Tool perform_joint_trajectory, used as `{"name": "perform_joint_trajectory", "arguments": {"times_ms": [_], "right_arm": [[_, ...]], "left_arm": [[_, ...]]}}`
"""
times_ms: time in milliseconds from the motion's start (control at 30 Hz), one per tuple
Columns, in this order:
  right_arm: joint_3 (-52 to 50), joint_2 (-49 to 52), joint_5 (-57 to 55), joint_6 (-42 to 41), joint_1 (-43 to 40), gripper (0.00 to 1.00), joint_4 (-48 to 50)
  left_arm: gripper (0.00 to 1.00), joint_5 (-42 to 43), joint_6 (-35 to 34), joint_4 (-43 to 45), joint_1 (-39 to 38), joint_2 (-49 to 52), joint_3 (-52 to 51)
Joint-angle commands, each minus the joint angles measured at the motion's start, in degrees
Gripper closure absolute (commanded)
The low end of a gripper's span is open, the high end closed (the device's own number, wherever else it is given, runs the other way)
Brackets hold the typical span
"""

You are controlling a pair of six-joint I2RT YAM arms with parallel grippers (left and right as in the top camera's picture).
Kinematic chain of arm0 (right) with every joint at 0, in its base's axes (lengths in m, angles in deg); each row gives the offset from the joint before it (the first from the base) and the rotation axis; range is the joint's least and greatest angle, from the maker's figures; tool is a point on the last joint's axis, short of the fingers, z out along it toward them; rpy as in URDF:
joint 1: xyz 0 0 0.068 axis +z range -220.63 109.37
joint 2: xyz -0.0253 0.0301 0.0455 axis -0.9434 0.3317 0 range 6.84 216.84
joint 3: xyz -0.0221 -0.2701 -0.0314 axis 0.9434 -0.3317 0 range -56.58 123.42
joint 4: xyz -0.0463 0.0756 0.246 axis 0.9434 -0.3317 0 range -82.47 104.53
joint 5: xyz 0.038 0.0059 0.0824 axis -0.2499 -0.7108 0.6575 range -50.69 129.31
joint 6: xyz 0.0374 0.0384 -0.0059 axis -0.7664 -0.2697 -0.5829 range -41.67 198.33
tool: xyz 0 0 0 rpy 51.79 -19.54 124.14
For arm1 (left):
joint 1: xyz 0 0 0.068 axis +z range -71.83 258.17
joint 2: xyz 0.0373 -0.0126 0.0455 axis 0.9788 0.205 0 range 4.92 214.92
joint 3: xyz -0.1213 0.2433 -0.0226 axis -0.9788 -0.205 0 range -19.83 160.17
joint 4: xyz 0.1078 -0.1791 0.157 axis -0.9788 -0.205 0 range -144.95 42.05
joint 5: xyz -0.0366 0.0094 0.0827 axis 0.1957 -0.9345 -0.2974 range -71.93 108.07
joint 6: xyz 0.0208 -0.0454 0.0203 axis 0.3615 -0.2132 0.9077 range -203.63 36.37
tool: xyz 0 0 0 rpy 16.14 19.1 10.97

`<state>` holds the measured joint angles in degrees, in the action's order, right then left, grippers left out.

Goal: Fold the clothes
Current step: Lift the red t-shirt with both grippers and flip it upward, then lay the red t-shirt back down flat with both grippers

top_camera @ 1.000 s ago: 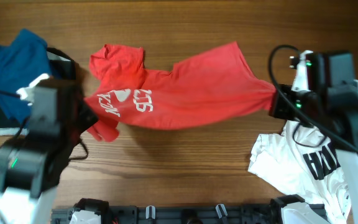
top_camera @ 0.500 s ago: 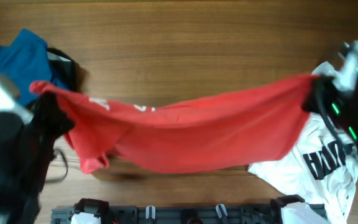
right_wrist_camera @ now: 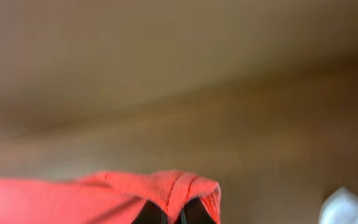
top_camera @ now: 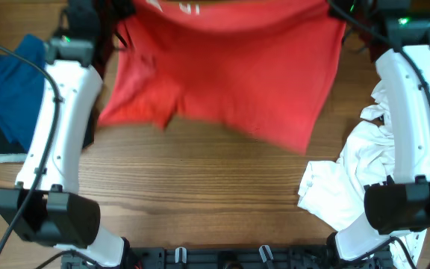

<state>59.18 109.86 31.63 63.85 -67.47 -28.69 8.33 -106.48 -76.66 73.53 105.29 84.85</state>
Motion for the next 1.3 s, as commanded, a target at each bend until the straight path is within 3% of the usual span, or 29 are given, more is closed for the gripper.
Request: {"name": "perform_joint_trajectory", "arguments": {"times_ms": [0, 67, 167, 300, 500, 700, 867, 1033, 1267], "right_arm": [[11.23, -2.1, -4.42, 2.8, -0.2, 0.96, 2.34], [11.82, -2.08, -4.44, 4.09, -0.17, 0.96, -0.55], [11.37, -0.24, -4.63, 4.22, -0.17, 0.96, -11.41], [11.21, 5.46, -4.61, 4.0, -0.17, 0.96, -26.75], [11.17, 14.67, -4.61, 4.04, -0.24, 0.96, -41.7], [5.77, 16.65, -3.04, 4.22, -0.24, 0.96, -48.13], [-2.43, 15.85, 2.38, 4.22, -1.2, 0.96, -47.78], [-14.45, 12.39, 4.33, 3.78, -4.52, 0.96, -43.39], [-37.09, -2.45, 7.13, 3.91, -12.87, 0.96, -32.57]], "left_arm": [[0.96, 1.86, 3.15, 0.76, 6.4, -1.95, 18.93], [0.96, 9.62, 3.13, -4.61, 9.07, -2.08, 21.31], [0.96, 17.14, 3.17, -21.55, 9.62, -0.33, 20.85], [0.96, 18.27, 3.23, -45.72, 8.02, 6.91, 20.79], [0.96, 18.01, 9.22, -66.86, 5.46, 19.74, 20.22], [0.96, 16.7, 10.47, -67.82, 5.38, 20.68, 8.0], [0.96, 15.3, 9.66, -67.32, 5.4, 19.52, 0.42], [0.96, 7.56, 2.73, -65.48, 5.51, 13.49, -7.91], [0.96, 7.39, -1.68, -56.68, 7.06, -1.14, -23.54]]}}
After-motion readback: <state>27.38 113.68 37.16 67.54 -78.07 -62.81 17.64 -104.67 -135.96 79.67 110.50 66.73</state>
